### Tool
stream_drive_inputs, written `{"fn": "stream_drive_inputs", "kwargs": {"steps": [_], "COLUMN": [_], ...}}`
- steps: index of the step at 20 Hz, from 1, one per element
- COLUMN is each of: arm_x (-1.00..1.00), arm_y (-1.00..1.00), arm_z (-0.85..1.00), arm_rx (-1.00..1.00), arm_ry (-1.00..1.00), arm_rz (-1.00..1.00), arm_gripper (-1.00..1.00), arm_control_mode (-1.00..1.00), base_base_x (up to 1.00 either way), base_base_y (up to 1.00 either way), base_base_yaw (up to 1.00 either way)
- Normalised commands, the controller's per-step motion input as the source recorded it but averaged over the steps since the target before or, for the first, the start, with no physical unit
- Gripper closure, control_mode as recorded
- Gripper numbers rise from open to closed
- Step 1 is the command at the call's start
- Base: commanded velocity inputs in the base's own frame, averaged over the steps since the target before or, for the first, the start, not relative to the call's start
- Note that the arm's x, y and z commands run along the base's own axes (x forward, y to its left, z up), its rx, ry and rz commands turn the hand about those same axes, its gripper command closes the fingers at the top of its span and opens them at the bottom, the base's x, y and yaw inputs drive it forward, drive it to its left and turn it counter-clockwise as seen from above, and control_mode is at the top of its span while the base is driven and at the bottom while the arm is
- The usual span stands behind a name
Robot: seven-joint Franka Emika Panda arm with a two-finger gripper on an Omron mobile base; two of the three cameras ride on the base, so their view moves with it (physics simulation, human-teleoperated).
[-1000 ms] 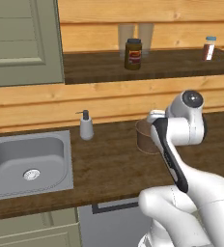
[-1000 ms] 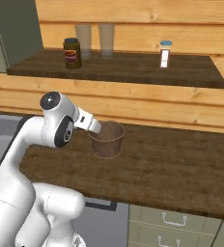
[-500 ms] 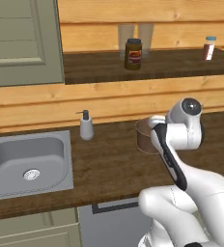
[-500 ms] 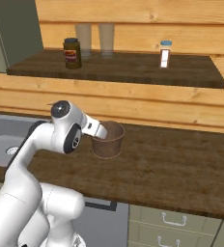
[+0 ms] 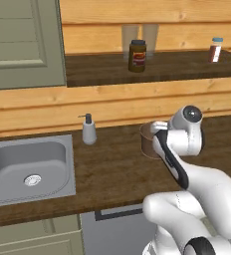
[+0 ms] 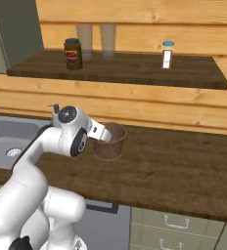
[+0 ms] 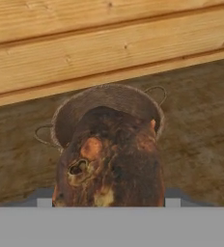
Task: Open the cabinet, pick up the bread from the cabinet and place it in the basket. Then move the basket to the dining counter.
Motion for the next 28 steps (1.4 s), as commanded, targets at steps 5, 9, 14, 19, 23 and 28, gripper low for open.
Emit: {"fn": "stream_drive_inputs", "kwargs": {"steps": [5,9,14,19,23,28], "arm_x": [0.27,0.24,0.26,0.39,0.34,0.27], "arm_y": [0.00,0.00,-0.01,-0.10,-0.10,-0.04], "arm_z": [-0.14,-0.15,-0.09,-0.21,-0.28,-0.21], "arm_rx": [0.00,0.00,0.00,0.00,0.00,0.00], "arm_ry": [0.00,0.00,0.00,0.00,0.00,0.00], "arm_rz": [0.00,0.00,0.00,0.00,0.00,0.00], "arm_gripper": [1.00,1.00,1.00,1.00,1.00,1.00], "arm_control_mode": [-1.00,-1.00,-1.00,-1.00,-1.00,-1.00], "base_base_x": [0.00,0.00,0.00,0.00,0.00,0.00], "base_base_y": [0.00,0.00,0.00,0.00,0.00,0.00], "base_base_yaw": [0.00,0.00,0.00,0.00,0.00,0.00]}}
